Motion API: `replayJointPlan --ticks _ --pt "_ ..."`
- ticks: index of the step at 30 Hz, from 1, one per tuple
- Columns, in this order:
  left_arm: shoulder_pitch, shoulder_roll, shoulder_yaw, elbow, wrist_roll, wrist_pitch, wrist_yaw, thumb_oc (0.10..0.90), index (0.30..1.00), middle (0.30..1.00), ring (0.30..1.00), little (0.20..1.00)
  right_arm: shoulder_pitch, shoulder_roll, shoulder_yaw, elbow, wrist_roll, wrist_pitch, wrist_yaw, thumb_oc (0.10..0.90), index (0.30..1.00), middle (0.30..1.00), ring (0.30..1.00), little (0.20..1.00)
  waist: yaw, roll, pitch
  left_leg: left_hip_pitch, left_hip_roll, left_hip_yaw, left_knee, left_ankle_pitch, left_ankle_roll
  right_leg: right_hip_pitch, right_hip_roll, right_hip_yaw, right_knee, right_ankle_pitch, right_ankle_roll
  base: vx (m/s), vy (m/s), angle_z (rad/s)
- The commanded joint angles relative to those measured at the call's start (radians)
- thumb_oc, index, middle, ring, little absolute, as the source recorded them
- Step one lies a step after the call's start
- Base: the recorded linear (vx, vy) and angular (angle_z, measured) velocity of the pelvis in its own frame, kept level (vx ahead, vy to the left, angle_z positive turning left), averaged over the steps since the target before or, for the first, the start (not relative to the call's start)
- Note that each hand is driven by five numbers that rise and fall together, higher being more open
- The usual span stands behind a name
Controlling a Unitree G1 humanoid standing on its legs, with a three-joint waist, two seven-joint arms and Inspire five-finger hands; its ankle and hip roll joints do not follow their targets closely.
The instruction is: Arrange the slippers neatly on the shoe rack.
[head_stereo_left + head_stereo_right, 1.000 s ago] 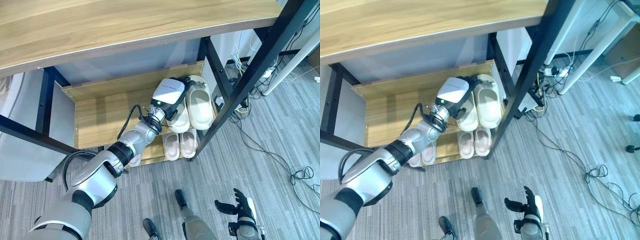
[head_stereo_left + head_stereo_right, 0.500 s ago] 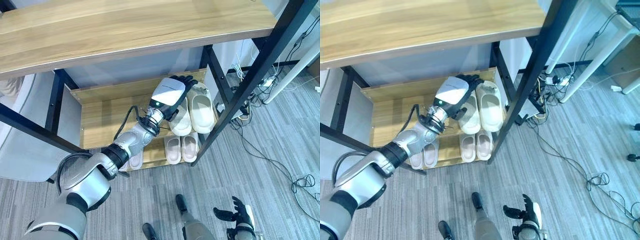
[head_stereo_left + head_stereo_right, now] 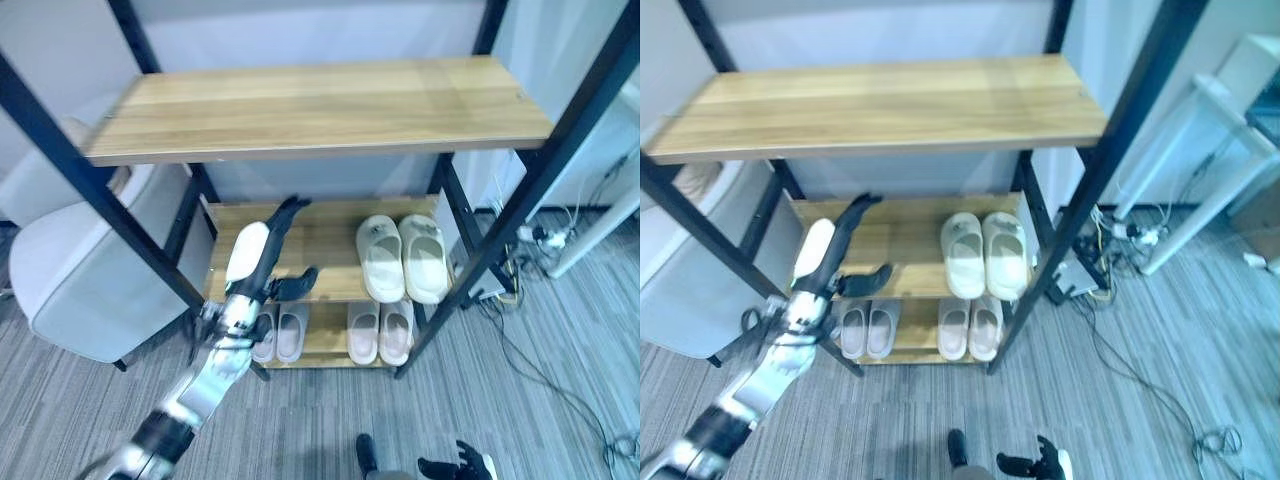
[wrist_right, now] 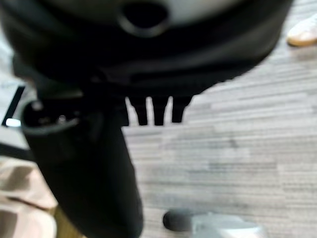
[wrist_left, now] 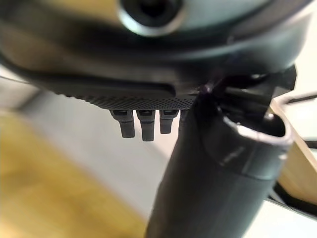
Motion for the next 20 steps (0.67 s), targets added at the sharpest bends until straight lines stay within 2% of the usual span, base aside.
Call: replayJointPlan --ticks 1,3,5,8,9,10,11,12,13,14,15,16,17,20 --pt "0.007 0.009 0.065 -0.013 -0.326 -0.142 -0.196 0.8 0.9 0.9 0.9 0.9 -0.02 -0.051 -0.036 0.027 -0.03 -0.013 -0.007 0.8 0.9 0.9 0.9 0.9 0.01 -0.001 -0.066 -0.006 0.02 -0.075 0.004 -0.034 -0.033 0.093 -0.05 -0.084 0.013 -0.128 0.118 -0.06 0.069 0.2" --pt "0.068 0.028 0.092 0.013 -0.447 -0.119 -0.278 0.8 0.9 0.9 0.9 0.9 -0.004 -0.05 -0.06 0.052 -0.021 0.0 0.008 0.8 0.9 0.9 0.9 0.9 0.015 -0.005 -0.073 -0.001 0.018 -0.076 0.004 -0.034 -0.031 0.1 -0.053 -0.088 0.013 -0.126 0.119 -0.06 0.064 0.16" --pt "0.119 0.002 0.126 0.07 -0.572 -0.088 -0.33 0.8 0.9 0.9 0.9 0.9 0.002 -0.046 -0.079 0.077 -0.001 0.008 0.02 0.8 0.9 0.9 0.9 0.9 0.016 -0.013 -0.076 0.0 0.016 -0.083 0.004 -0.031 -0.03 0.103 -0.054 -0.09 0.013 -0.12 0.117 -0.06 0.031 0.09" --pt "0.171 -0.004 0.147 0.115 -0.598 -0.072 -0.356 0.8 0.9 0.9 0.9 0.9 0.006 -0.043 -0.097 0.093 0.018 0.013 0.031 0.8 0.9 0.9 0.9 0.9 0.02 -0.02 -0.077 -0.001 0.013 -0.087 0.004 -0.029 -0.028 0.105 -0.056 -0.091 0.013 -0.116 0.117 -0.05 0.032 0.04" --pt "0.22 -0.031 0.163 0.201 -0.585 -0.049 -0.362 0.8 0.9 0.9 0.9 0.9 0.015 -0.036 -0.116 0.106 0.048 0.01 0.041 0.8 0.9 0.9 0.9 0.9 0.023 -0.024 -0.078 0.003 0.01 -0.089 0.004 -0.031 -0.024 0.111 -0.059 -0.092 0.013 -0.114 0.117 -0.02 0.034 0.0" --pt "0.22 -0.032 0.162 0.203 -0.584 -0.05 -0.362 0.8 0.9 0.9 0.9 0.9 0.016 -0.037 -0.116 0.106 0.049 0.01 0.041 0.8 0.9 0.9 0.9 0.9 0.023 -0.023 -0.078 0.004 0.01 -0.09 0.004 -0.031 -0.024 0.112 -0.059 -0.092 0.013 -0.115 0.117 -0.03 0.041 -0.02" --pt "0.231 -0.055 0.171 0.277 -0.577 -0.038 -0.36 0.8 0.9 0.9 0.9 0.9 0.021 -0.037 -0.125 0.109 0.064 0.004 0.045 0.8 0.9 0.9 0.9 0.9 0.025 -0.025 -0.078 0.008 0.009 -0.089 0.004 -0.032 -0.022 0.117 -0.06 -0.093 0.013 -0.115 0.116 0.0 0.0 0.0" --pt "0.224 -0.094 0.211 0.442 -0.505 -0.029 -0.305 0.8 0.9 0.9 0.9 0.9 0.015 -0.041 -0.151 0.115 0.108 -0.002 0.055 0.8 0.9 0.9 0.9 0.9 0.026 -0.032 -0.078 0.014 0.006 -0.091 0.004 -0.033 -0.021 0.124 -0.062 -0.095 0.013 -0.116 0.115 0.0 0.0 0.0" --pt "0.221 -0.096 0.21 0.446 -0.503 -0.031 -0.303 0.8 0.9 0.9 0.9 0.9 0.014 -0.042 -0.151 0.115 0.109 -0.003 0.056 0.8 0.9 0.9 0.9 0.9 0.026 -0.031 -0.076 0.015 0.006 -0.092 0.004 -0.033 -0.021 0.125 -0.062 -0.095 0.013 -0.117 0.115 -0.04 0.022 -0.03" --pt "0.206 -0.143 0.253 0.628 -0.483 -0.007 -0.268 0.8 0.9 0.9 0.9 0.9 0.012 -0.05 -0.15 0.112 0.119 -0.011 0.062 0.8 0.9 0.9 0.9 0.9 0.026 -0.037 -0.076 0.017 0.004 -0.095 0.004 -0.032 -0.02 0.126 -0.064 -0.096 0.013 -0.116 0.113 -0.02 0.006 -0.05" --pt "0.203 -0.145 0.253 0.633 -0.483 -0.01 -0.267 0.8 0.9 0.9 0.9 0.9 0.01 -0.051 -0.15 0.113 0.119 -0.011 0.062 0.8 0.9 0.9 0.9 0.9 0.025 -0.036 -0.074 0.017 0.004 -0.096 0.004 -0.033 -0.02 0.127 -0.064 -0.097 0.013 -0.117 0.113 -0.05 0.005 -0.03" --pt "0.147 -0.178 0.299 0.863 -0.419 0.018 -0.185 0.8 0.9 0.9 0.9 0.9 -0.014 -0.052 -0.143 0.131 0.139 -0.017 0.069 0.8 0.9 0.9 0.9 0.9 0.028 -0.044 -0.075 0.017 0.001 -0.101 0.004 -0.032 -0.02 0.125 -0.065 -0.099 0.013 -0.116 0.111 -0.04 0.003 0.02" --pt "0.127 -0.202 0.328 0.982 -0.421 0.037 -0.162 0.8 0.9 0.9 0.9 0.9 -0.021 -0.039 -0.135 0.132 0.173 -0.023 0.083 0.8 0.9 0.9 0.9 0.9 0.03 -0.046 -0.074 0.018 -0.001 -0.103 0.004 -0.032 -0.02 0.125 -0.066 -0.099 0.013 -0.116 0.109 -0.05 0.009 0.04" --pt "0.087 -0.212 0.358 1.226 -0.33 0.115 -0.087 0.8 0.9 0.9 0.9 0.9 -0.066 -0.017 -0.11 0.138 0.258 -0.037 0.118 0.8 0.9 0.9 0.9 0.9 0.034 -0.052 -0.077 0.02 -0.004 -0.104 0.004 -0.034 -0.02 0.124 -0.068 -0.099 0.013 -0.115 0.107 -0.01 0.006 0.01"
